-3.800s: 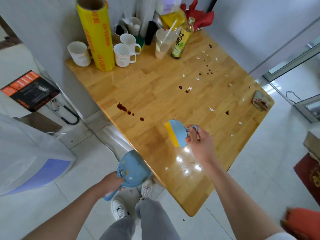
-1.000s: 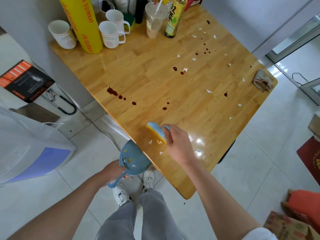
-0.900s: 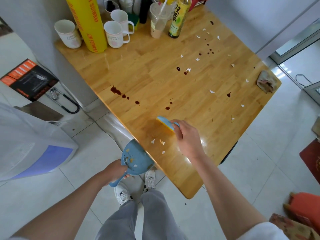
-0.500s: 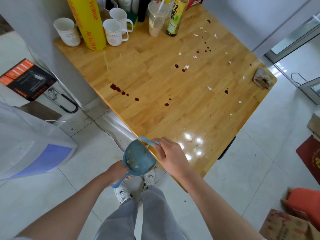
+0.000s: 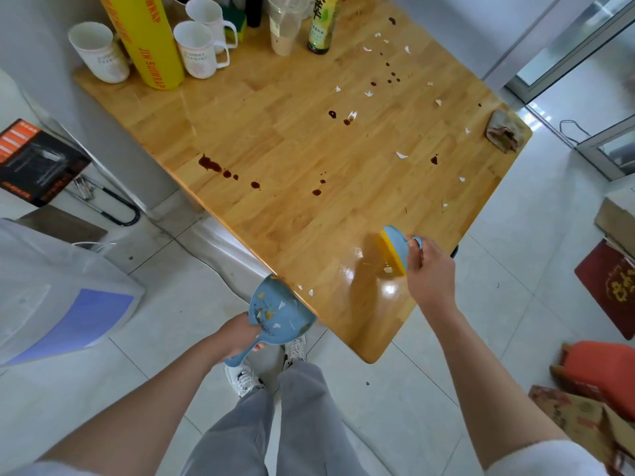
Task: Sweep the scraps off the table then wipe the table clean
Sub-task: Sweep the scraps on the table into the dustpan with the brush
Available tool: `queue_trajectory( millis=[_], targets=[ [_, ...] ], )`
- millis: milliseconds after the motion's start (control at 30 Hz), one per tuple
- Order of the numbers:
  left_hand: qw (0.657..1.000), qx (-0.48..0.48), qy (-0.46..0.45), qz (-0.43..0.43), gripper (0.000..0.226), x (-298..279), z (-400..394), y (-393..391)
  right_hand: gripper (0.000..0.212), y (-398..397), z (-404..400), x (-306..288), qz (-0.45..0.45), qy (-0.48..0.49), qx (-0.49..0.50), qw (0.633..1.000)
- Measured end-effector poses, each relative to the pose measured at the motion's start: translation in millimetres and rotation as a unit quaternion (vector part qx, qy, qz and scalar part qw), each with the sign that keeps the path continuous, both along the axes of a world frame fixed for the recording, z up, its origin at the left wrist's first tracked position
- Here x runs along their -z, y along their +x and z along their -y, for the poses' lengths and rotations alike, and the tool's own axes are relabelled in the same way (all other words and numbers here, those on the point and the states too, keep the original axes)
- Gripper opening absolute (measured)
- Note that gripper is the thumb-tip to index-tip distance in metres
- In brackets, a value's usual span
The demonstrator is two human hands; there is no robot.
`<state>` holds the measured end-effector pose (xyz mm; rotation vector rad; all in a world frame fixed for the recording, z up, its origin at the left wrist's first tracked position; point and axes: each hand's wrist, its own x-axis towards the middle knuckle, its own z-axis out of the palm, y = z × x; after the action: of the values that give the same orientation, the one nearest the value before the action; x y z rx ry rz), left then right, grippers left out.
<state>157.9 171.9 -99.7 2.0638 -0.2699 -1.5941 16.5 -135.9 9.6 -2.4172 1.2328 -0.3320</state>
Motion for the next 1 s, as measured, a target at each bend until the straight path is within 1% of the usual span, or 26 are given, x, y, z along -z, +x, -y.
queue_trajectory(
  millis=[100, 167, 333, 400, 533, 600, 733, 767, 867, 900, 1000],
  targets=[
    [1.0, -0.007, -0.001, 0.0, 0.024, 0.2, 3.4, 0.9, 0.029, 0.7, -17.4, 4.6, 0.004, 0.008, -0.006, 1.0],
    [1.0, -0.009, 0.003, 0.001, 0.026, -0.9, 2.1, 2.2, 0.026, 9.7, -40.9, 7.0, 0.021, 0.007, -0.036, 0.999],
    [1.0, -0.023, -0.003, 0.007, 0.017, -6.7, -5.8, 10.3, 0.024, 43.1, -101.4, 11.3, 0.084, 0.046, -0.125, 0.988],
    [0.999, -0.028, 0.007, 0.018, 0.016, -5.0, -10.7, 14.2, 0.021, 55.0, -122.8, 11.9, 0.104, 0.044, -0.152, 0.982],
    [0.999, -0.03, 0.025, 0.027, 0.018, -1.1, -20.5, 13.9, 0.017, 61.6, -153.6, 10.7, 0.112, 0.061, -0.187, 0.974],
    [0.999, -0.019, 0.024, 0.024, 0.019, -1.6, -21.1, 11.2, 0.016, 58.6, -152.6, 8.8, 0.116, 0.059, -0.181, 0.975],
    [1.0, -0.013, 0.02, 0.02, 0.019, -2.8, -18.8, 6.4, 0.016, 54.4, -133.4, 7.0, 0.119, 0.024, -0.128, 0.984],
    [1.0, -0.013, 0.02, 0.019, 0.019, -2.9, -18.1, 5.4, 0.016, 53.8, -134.3, 7.2, 0.118, 0.03, -0.14, 0.983],
    [0.999, -0.021, 0.019, 0.02, 0.02, -2.9, -18.6, 1.9, 0.019, 48.8, -153.9, 10.6, 0.095, 0.07, -0.22, 0.968],
    [0.999, -0.026, 0.018, 0.019, 0.02, -3.4, -19.1, 1.1, 0.02, 47.2, -157.2, 12.3, 0.088, 0.079, -0.23, 0.966],
    [0.999, -0.038, 0.016, 0.019, 0.021, -7.0, -21.6, -0.2, 0.02, 45.9, -147.8, 9.8, 0.103, 0.078, -0.187, 0.974]
  ],
)
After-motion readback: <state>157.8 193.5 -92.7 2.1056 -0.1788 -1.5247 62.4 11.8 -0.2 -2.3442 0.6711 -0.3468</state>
